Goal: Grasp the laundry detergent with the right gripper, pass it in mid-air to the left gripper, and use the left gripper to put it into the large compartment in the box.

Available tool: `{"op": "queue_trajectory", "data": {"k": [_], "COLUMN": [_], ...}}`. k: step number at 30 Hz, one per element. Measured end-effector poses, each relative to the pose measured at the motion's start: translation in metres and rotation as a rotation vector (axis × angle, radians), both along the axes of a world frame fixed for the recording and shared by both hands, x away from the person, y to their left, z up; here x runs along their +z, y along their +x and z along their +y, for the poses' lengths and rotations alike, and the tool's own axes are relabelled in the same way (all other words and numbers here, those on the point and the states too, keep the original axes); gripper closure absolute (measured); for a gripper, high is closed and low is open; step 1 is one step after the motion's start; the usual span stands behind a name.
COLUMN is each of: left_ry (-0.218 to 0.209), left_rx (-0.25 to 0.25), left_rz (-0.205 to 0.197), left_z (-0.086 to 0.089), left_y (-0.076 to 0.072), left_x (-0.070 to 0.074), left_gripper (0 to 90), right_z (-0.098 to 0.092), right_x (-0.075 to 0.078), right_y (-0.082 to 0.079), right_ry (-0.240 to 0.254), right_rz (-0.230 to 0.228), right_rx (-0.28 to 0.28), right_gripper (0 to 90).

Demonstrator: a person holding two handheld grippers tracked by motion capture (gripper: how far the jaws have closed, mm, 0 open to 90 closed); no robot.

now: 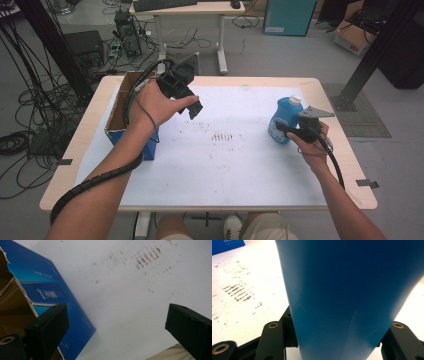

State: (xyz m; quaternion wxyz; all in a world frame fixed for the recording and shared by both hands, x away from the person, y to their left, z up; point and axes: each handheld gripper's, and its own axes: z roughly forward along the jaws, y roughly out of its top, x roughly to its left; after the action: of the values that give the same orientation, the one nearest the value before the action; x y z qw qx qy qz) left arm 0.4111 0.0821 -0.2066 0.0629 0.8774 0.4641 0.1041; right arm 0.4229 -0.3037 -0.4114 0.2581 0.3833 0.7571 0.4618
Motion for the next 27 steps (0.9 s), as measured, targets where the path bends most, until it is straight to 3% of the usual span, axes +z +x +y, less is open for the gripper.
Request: {"op": "queue_trajectory", "data": {"k": [6, 10, 18, 27], "left_ry": [0.0, 0.011, 0.035, 0.034], "left_rx": [-0.034, -0.069, -0.145, -0.21], "left_rz": [-0.003, -0.007, -0.027, -0.025], "left_z": [-0.005, -0.008, -0.015, -0.016], "left_y": [0.001, 0.002, 0.005, 0.012], "left_x": [0.002, 0.006, 0.018, 0.029], "left_gripper": [5.6, 5.5, 5.5, 5.2], "right_z": [-0.001, 0.0, 0.005, 0.017], "right_x": [0.002, 0.009, 0.037, 0.07], "right_y": [0.002, 0.003, 0.007, 0.011], "right_ry": [0.0, -0.031, -0.044, -0.006], "right_rz": [0.022, 0.022, 0.024, 0.064], "right_rx": [0.006, 0.0, 0.041, 0.086], "right_gripper": [44.2, 44.2, 44.2, 44.2]}}
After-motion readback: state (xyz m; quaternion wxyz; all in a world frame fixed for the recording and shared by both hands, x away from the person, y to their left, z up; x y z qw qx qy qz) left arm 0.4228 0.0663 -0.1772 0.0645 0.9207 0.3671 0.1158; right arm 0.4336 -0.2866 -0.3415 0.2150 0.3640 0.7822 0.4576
